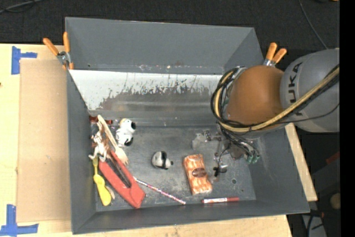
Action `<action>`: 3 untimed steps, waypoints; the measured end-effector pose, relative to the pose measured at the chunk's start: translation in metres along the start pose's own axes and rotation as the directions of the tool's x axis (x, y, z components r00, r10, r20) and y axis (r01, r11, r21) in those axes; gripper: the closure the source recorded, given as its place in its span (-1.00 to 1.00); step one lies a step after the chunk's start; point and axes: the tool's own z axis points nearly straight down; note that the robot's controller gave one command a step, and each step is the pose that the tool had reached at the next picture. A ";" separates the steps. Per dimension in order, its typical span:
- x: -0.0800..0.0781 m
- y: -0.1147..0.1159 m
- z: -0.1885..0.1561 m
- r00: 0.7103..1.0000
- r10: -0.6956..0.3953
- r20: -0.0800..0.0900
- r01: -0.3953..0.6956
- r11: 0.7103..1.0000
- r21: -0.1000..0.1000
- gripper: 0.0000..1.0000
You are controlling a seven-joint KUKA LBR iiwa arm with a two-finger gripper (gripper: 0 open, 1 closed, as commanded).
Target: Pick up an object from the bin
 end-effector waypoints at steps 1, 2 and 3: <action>0.007 -0.013 0.014 0.988 0.157 -0.006 -0.157 0.988 -0.002 -1.00; 0.007 -0.012 0.014 0.983 0.186 -0.005 -0.186 0.983 0.000 -1.00; 0.000 -0.006 0.023 1.000 -0.025 0.000 0.025 1.000 -0.001 -1.00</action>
Offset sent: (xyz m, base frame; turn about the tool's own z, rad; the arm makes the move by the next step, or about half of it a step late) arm -0.0060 -0.0139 -0.0227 0.1174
